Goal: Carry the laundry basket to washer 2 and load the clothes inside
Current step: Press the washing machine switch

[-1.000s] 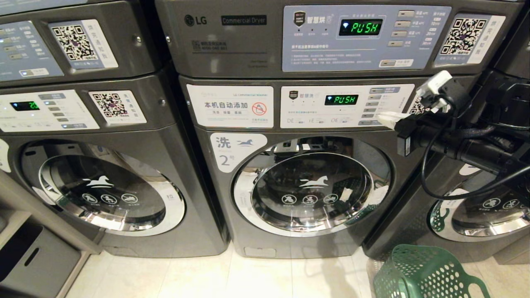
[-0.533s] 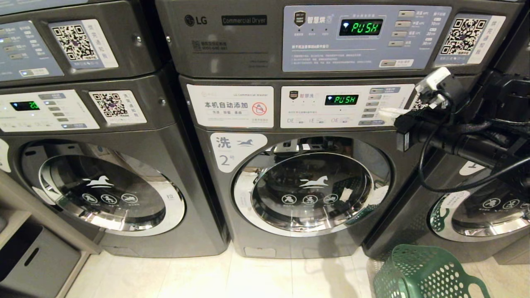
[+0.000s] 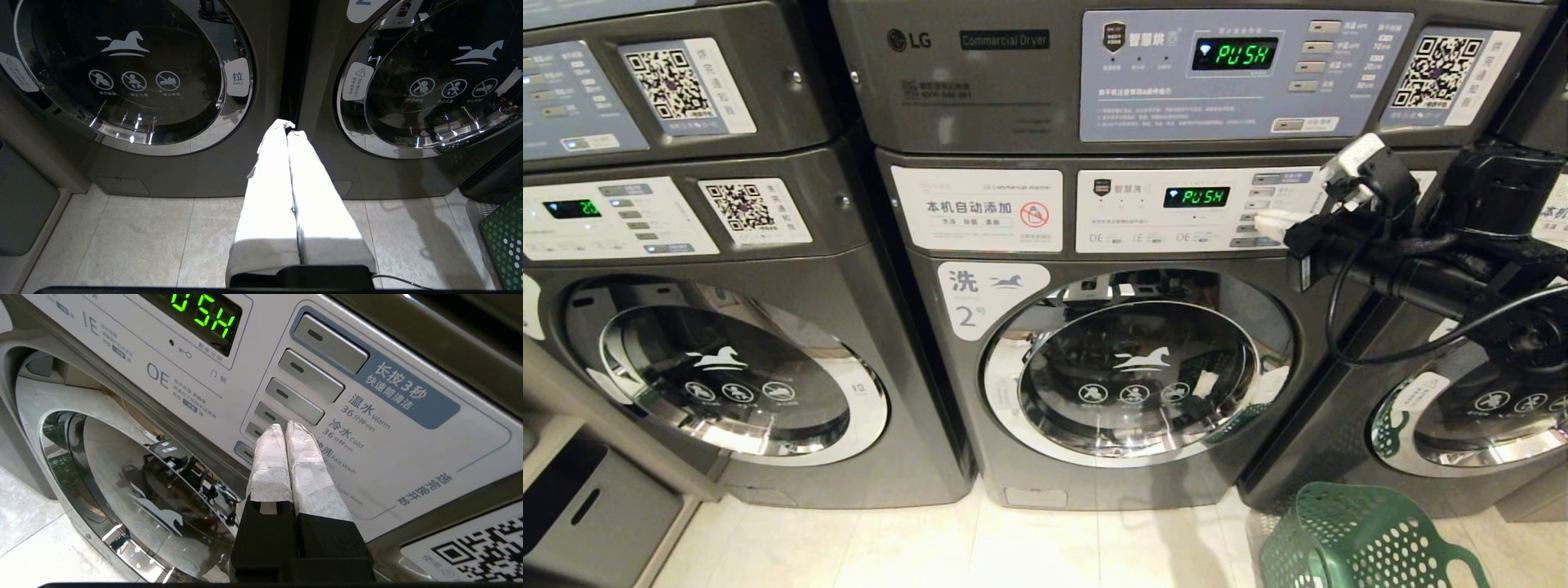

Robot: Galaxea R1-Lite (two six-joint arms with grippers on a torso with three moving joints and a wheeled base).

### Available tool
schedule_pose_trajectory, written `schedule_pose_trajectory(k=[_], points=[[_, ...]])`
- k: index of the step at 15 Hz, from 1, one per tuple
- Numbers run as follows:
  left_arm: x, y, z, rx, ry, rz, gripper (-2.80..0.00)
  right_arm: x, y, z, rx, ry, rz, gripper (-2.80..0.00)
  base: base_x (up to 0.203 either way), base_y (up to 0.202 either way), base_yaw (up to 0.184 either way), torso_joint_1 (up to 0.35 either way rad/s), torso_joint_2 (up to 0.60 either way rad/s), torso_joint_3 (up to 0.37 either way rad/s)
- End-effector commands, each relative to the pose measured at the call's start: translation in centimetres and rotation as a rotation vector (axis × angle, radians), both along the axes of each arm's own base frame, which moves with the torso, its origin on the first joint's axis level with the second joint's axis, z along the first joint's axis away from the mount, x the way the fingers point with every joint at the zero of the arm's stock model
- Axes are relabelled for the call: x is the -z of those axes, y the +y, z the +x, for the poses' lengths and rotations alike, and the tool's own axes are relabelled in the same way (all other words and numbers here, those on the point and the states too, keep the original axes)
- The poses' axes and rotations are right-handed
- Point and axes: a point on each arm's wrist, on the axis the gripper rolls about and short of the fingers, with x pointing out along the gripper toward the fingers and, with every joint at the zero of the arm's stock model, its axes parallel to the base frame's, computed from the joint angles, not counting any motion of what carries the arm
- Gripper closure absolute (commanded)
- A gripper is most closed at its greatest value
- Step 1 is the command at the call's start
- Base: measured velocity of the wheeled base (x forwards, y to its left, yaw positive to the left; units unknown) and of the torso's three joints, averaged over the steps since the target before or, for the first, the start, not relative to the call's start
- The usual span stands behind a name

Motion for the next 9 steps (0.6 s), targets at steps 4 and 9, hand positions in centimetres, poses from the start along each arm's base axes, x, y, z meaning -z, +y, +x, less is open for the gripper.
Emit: schedule_pose_trajectory(k=[4, 9], points=[[0.25, 0.00, 0.06, 0.001, 0.007, 0.000, 0.00, 0.62, 0.28, 1.11, -0.006, 0.008, -0.004, 0.00, 0.000, 0.000, 0.000, 0.000, 0.00, 0.000], [0.25, 0.00, 0.06, 0.001, 0.006, 0.000, 0.00, 0.80, 0.47, 1.15, -0.011, 0.013, -0.005, 0.00, 0.000, 0.000, 0.000, 0.000, 0.00, 0.000]])
